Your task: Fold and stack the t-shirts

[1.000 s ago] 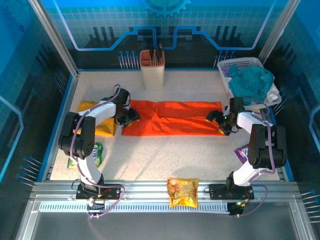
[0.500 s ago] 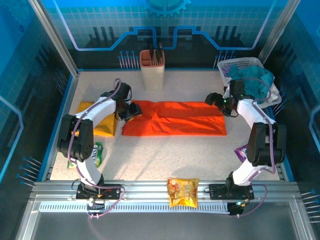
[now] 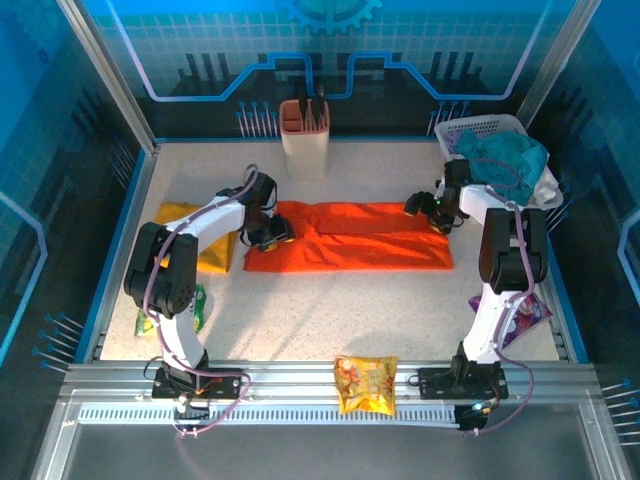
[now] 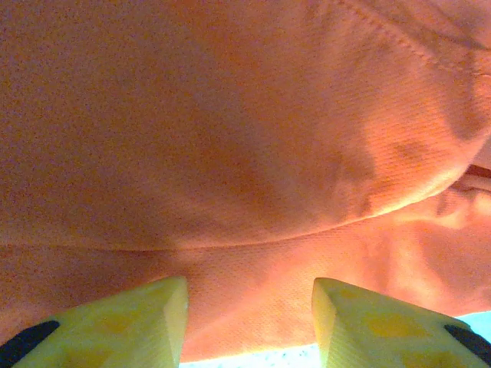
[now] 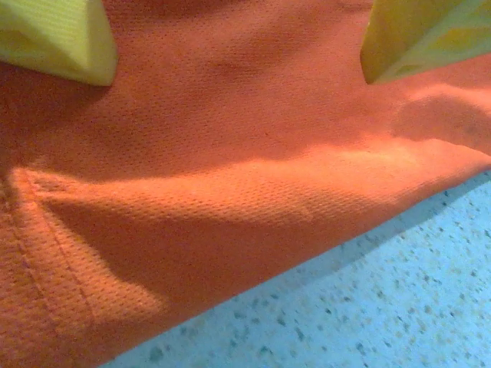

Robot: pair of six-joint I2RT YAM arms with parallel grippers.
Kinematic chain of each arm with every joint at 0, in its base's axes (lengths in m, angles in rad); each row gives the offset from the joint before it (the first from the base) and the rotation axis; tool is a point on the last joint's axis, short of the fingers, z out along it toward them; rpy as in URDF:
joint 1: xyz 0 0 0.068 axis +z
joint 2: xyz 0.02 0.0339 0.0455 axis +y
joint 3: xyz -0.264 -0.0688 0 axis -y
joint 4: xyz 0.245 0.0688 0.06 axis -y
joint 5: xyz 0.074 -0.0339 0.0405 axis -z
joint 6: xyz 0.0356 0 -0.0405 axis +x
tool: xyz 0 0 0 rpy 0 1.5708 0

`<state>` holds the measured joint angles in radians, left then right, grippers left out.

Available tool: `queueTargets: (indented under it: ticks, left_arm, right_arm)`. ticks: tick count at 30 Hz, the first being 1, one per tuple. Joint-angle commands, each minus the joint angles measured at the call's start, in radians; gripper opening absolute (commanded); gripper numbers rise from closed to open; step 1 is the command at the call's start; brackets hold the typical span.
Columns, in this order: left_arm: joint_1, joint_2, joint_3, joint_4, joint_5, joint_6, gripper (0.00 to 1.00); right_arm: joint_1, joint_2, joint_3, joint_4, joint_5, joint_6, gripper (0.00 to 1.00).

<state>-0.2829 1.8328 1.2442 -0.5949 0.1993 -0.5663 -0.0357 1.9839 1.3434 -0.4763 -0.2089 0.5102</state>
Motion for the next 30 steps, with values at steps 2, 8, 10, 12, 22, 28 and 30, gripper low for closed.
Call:
queueTargets:
  ticks: [2, 8, 10, 12, 22, 28, 30]
  left_arm:
    - [-0.003, 0.026, -0.011, -0.012, 0.011, 0.023, 0.47]
    - [-0.004, 0.046, -0.005, -0.036, 0.000, 0.036, 0.47]
    - [-0.003, 0.045, -0.003, -0.040, -0.003, 0.040, 0.47]
    - [-0.004, 0.045, -0.003, -0.040, -0.001, 0.041, 0.47]
    - [-0.003, 0.041, -0.005, -0.049, 0.000, 0.046, 0.47]
    - [-0.002, 0.071, 0.025, -0.055, 0.002, 0.059, 0.48]
    - [0.000, 0.092, 0.055, -0.072, -0.004, 0.070, 0.48]
  right_arm:
    - [0.031, 0.056, 0.030, -0.097, 0.038, -0.029, 0.84]
    - [0.066, 0.035, 0.054, -0.185, 0.146, -0.048, 0.86]
    - [0.071, 0.030, 0.057, -0.208, 0.137, -0.053, 0.90]
    - [0.076, 0.023, 0.056, -0.220, 0.138, -0.057, 0.93]
    - [0.089, 0.025, 0.035, -0.240, 0.161, -0.066, 1.00]
    - [0.109, -0.012, 0.000, -0.263, 0.161, -0.076, 1.00]
    - [0.120, -0.034, -0.023, -0.263, 0.138, -0.082, 0.99]
